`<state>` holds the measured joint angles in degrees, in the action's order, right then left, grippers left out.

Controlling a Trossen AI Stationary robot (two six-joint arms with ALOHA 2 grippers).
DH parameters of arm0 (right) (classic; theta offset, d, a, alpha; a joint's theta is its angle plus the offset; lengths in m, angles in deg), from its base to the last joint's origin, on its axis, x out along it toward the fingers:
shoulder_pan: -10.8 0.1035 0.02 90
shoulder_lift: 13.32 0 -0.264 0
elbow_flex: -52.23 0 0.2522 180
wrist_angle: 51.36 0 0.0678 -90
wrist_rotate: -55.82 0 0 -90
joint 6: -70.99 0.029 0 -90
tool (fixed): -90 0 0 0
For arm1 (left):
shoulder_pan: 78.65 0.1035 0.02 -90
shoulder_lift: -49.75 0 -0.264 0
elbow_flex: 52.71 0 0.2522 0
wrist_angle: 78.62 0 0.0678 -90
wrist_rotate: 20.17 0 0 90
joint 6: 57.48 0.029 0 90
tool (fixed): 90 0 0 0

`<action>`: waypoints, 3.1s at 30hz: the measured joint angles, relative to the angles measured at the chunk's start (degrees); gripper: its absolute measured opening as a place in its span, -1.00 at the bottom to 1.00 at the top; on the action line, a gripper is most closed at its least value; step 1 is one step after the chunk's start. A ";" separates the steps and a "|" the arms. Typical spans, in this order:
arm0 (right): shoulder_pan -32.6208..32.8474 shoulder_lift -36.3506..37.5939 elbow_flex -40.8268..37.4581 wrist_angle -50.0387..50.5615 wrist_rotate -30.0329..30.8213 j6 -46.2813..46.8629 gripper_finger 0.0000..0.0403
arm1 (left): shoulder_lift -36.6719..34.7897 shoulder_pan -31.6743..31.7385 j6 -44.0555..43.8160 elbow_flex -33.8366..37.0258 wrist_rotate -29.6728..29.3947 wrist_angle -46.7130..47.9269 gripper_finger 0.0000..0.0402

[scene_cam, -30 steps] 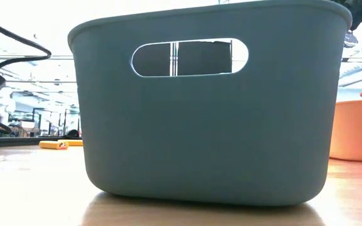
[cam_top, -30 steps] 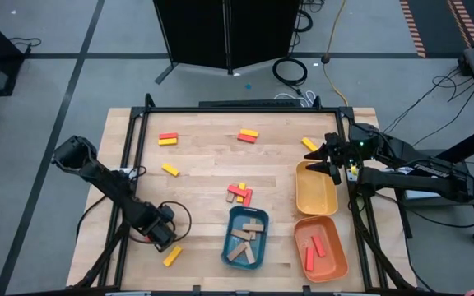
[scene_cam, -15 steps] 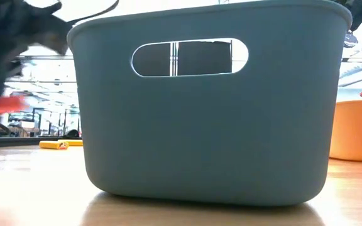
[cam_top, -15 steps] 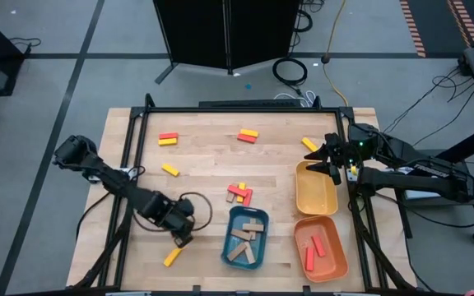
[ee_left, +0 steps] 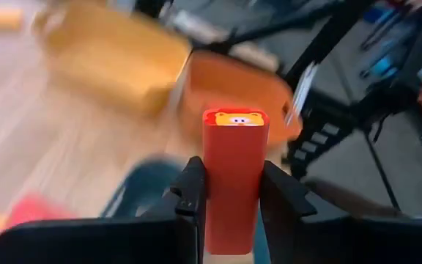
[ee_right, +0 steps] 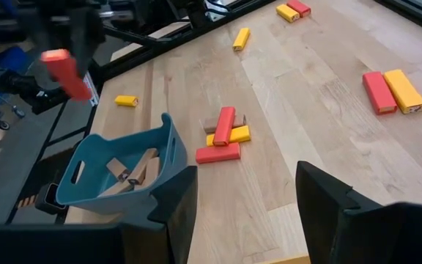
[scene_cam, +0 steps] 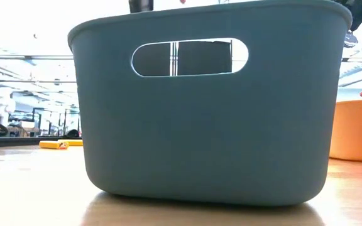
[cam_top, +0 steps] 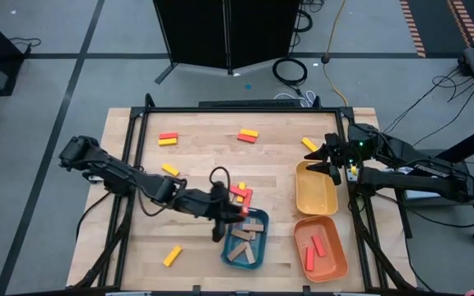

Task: Sort blocks
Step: Put the orange block into the orange bin

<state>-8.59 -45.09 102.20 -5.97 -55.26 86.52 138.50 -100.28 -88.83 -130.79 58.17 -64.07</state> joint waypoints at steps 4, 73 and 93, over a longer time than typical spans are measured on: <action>-0.01 -0.02 0.00 0.00 0.00 -0.39 -0.22 | 6.27 0.93 7.01 0.02 -0.03 -15.51 -0.62; -0.02 0.00 0.00 4.14 0.24 -1.49 -0.22 | 39.09 6.06 31.04 -60.26 -17.22 58.31 -0.03; 0.00 -0.02 0.00 6.21 0.49 -1.86 -0.22 | 18.49 42.51 40.06 -35.88 -4.19 82.42 -0.04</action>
<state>-8.59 -45.11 102.20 0.24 -54.77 84.66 156.99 -57.77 -48.77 -166.67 53.98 18.35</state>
